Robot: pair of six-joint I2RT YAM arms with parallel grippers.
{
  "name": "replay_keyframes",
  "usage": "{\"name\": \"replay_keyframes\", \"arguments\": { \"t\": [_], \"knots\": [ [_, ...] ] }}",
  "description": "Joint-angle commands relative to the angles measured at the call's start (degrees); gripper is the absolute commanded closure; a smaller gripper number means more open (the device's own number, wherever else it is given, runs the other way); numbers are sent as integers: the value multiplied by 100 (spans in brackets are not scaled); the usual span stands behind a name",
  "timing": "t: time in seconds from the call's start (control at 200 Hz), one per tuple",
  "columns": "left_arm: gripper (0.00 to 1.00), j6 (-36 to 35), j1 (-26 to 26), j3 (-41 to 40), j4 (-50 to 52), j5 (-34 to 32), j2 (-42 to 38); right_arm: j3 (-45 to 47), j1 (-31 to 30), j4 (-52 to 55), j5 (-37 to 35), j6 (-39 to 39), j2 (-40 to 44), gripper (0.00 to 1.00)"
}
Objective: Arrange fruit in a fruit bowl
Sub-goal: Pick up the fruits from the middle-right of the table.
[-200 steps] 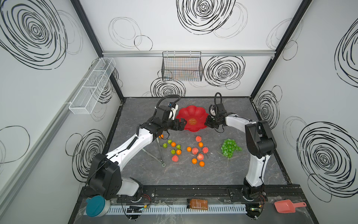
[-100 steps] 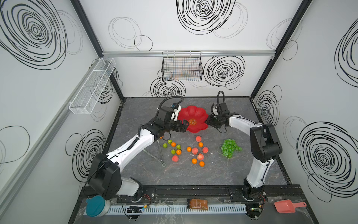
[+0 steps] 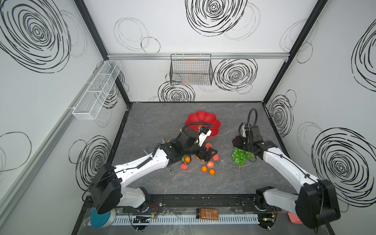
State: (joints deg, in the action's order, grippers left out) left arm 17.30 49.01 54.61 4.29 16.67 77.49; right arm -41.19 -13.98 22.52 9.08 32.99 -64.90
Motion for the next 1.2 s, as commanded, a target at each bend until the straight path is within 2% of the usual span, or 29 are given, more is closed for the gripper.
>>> {"name": "replay_keyframes", "arguments": {
  "t": [0.0, 0.175, 0.32, 0.485, 1.196],
  "knots": [
    [4, 61, 273, -39, -509, 151, 58, 446, -59, 646, -395, 258, 796, 56],
    [4, 334, 609, -146, -842, 258, 309, 970, -100, 1329, -541, 720, 1742, 57],
    [4, 694, 802, -275, -1206, 207, 497, 1178, -224, 1490, -615, 926, 2004, 60],
    [4, 999, 871, -304, -1344, 205, 656, 1343, -324, 1398, -551, 1149, 1729, 64],
    [4, 530, 896, -82, -895, 75, 759, 1882, -433, 328, -338, 1366, 870, 66]
  ]
}}
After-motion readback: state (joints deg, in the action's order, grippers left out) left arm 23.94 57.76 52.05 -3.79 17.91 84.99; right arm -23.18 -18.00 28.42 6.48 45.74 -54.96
